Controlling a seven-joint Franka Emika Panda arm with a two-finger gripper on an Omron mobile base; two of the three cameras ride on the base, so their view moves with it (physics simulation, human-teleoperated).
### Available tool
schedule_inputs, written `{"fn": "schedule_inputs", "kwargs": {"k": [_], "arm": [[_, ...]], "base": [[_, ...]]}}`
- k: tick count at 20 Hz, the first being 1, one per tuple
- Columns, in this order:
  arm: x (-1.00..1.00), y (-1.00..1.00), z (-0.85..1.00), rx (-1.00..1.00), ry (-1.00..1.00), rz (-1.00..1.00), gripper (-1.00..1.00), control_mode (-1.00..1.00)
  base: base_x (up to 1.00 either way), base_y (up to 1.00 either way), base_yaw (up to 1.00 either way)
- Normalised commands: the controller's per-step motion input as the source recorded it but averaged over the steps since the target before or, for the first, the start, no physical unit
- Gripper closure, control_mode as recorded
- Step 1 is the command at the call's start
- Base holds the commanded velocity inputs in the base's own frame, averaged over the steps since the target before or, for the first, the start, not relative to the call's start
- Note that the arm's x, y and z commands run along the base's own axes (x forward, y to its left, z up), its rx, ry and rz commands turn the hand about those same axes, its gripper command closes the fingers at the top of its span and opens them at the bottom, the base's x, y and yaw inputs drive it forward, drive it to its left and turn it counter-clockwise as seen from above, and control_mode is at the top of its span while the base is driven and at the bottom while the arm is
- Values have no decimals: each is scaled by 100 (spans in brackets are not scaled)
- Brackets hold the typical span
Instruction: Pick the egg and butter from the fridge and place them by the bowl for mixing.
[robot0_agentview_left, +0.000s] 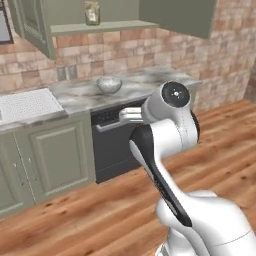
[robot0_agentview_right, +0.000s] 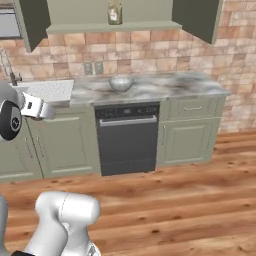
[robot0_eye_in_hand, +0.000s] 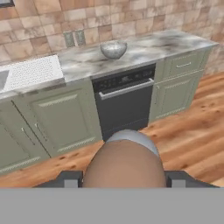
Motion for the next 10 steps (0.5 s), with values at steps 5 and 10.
{"fn": "schedule_inputs", "kwargs": {"k": [5,10], "arm": [[0,0,0,0,0,0,100,100],[0,0,0,0,0,0,100,100]], "base": [[100,-94,0],[100,-82,0]]}}
